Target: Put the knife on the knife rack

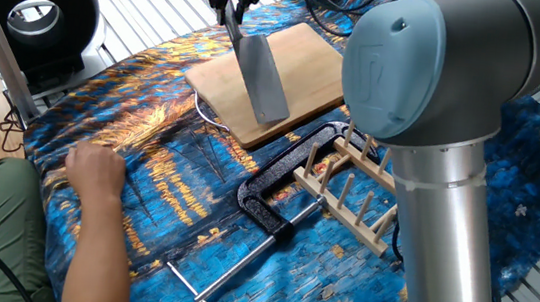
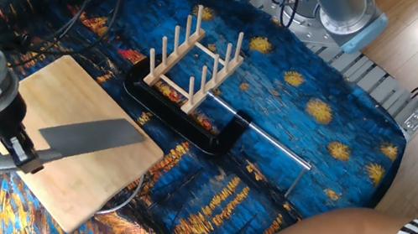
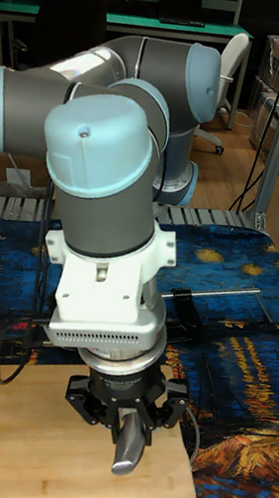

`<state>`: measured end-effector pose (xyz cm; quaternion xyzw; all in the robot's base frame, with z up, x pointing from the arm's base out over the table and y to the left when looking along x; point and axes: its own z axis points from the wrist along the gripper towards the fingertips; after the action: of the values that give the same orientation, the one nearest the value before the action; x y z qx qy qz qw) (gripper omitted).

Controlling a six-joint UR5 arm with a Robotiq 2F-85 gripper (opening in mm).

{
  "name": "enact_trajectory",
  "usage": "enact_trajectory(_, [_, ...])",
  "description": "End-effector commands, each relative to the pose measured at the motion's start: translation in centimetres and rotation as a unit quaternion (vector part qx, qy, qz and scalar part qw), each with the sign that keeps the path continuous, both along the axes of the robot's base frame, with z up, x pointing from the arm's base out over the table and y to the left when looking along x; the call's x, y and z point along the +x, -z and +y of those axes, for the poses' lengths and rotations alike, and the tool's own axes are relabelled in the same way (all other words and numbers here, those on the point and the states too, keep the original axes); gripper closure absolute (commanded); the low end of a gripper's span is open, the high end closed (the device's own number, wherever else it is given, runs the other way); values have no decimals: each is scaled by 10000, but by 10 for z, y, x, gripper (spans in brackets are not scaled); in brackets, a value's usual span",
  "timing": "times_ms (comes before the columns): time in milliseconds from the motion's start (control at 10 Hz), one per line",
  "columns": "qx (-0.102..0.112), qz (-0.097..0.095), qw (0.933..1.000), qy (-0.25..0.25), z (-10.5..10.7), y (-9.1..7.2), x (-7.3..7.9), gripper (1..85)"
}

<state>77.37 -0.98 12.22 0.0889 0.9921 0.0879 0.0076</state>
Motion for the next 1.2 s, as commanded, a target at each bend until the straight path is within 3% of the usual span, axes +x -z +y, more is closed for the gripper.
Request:
enact_trajectory(0, [126, -332, 9994, -37, 5, 12, 25, 847])
enact_trajectory(500, [430, -991, 9935, -356, 15, 50, 73, 847])
enact_trajectory(800, [460, -1091, 9918, -476, 10, 56, 82, 847])
enact_trajectory(1000, [-1, -1285, 9901, -567, -10, 66, 92, 847])
enact_trajectory(1100, [-92, -1266, 9902, -589, -15, 71, 91, 847])
